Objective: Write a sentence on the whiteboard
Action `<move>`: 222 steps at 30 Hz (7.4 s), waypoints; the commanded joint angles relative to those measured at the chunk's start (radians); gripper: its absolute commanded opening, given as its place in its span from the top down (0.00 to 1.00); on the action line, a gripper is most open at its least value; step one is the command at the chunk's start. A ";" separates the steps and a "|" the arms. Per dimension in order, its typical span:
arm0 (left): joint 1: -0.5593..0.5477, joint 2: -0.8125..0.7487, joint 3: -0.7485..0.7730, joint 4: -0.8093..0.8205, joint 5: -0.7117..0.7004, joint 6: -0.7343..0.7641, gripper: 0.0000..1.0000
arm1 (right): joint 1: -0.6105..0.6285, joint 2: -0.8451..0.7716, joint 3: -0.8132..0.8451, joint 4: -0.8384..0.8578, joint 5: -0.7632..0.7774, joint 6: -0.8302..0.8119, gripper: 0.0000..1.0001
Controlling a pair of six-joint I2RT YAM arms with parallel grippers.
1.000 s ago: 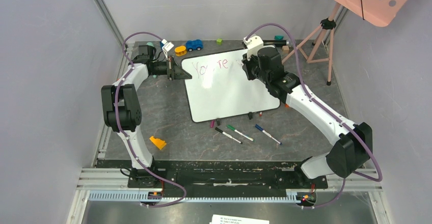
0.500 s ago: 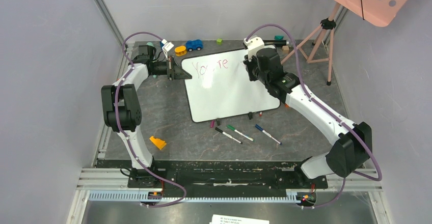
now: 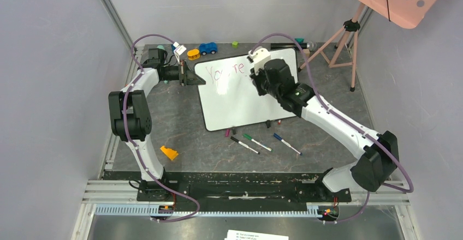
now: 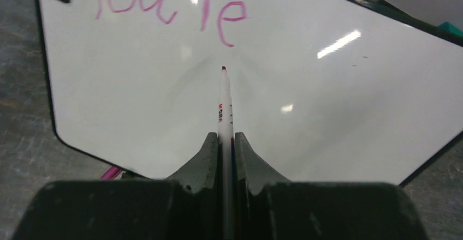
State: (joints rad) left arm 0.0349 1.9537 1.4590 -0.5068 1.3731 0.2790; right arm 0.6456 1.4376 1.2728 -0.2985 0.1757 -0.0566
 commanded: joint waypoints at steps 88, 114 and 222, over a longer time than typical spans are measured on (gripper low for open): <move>-0.062 0.034 -0.045 -0.020 -0.259 0.199 0.98 | 0.143 0.161 0.093 0.001 0.234 -0.012 1.00; -0.062 0.035 -0.044 -0.019 -0.259 0.198 0.98 | 0.142 0.190 0.110 -0.043 0.077 -0.025 1.00; -0.063 0.036 -0.045 -0.019 -0.259 0.198 0.98 | 0.052 0.152 0.125 -0.050 0.105 -0.010 1.00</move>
State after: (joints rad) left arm 0.0349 1.9537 1.4590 -0.5076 1.3731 0.2802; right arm 0.7181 1.5616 1.3418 -0.3634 0.2501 -0.0612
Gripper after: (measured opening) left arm 0.094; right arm 0.108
